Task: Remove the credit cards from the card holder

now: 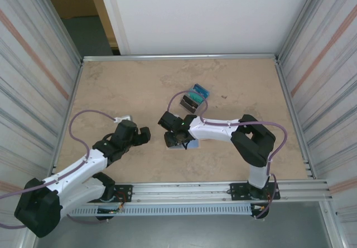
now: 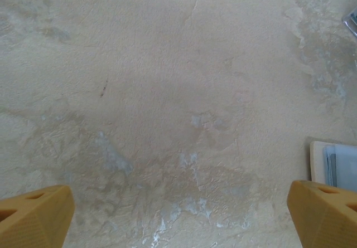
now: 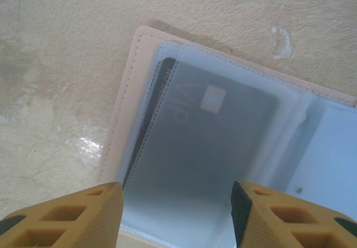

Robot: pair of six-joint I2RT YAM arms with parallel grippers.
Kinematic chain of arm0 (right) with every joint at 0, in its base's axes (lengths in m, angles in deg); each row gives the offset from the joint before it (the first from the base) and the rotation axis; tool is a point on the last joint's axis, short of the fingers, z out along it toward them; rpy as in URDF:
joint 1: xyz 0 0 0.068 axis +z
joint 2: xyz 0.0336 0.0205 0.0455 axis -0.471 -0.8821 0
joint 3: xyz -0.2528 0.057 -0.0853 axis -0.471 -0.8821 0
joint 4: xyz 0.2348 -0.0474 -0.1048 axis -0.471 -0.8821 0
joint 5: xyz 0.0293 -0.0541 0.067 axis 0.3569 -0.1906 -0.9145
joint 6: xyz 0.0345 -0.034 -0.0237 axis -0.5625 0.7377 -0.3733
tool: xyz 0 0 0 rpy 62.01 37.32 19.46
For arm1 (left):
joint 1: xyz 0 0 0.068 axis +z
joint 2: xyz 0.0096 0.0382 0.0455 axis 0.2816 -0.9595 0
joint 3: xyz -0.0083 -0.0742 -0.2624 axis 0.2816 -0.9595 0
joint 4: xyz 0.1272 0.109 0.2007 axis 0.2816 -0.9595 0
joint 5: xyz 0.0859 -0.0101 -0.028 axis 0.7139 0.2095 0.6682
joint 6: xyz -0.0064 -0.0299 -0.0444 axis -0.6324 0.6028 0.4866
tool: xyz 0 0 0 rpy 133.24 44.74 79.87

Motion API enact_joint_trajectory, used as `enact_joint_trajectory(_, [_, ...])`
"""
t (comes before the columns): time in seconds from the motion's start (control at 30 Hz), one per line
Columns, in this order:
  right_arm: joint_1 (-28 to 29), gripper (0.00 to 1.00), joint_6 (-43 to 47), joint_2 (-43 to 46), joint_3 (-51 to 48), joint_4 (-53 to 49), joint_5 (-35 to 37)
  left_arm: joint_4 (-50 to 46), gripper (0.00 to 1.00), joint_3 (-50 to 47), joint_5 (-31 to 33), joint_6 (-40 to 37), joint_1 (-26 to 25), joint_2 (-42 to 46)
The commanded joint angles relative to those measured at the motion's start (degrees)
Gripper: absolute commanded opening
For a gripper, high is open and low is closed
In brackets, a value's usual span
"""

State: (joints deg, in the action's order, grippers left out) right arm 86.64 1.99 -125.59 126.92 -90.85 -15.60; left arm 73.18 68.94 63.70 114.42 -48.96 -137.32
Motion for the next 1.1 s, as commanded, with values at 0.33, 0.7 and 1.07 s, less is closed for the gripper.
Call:
enact_joint_trajectory(0.33, [0.4,0.56,-1.9,-1.2,-0.7,2.2,-3.5,-0.7,0.99,-0.9,0.1,1.4,0.6,0.1])
enact_joint_trajectory(0.7, [0.7,0.54,-2.0,-3.5,-1.1,0.3,-1.7,-0.4,0.99,-0.7,-0.1,1.3,0.7,-0.3])
enact_joint_trajectory(1.07, [0.7,0.47,-2.5,-3.2,-2.2,0.8,-1.0,0.0,0.99,-0.5,-0.6,1.3,0.7,-1.0])
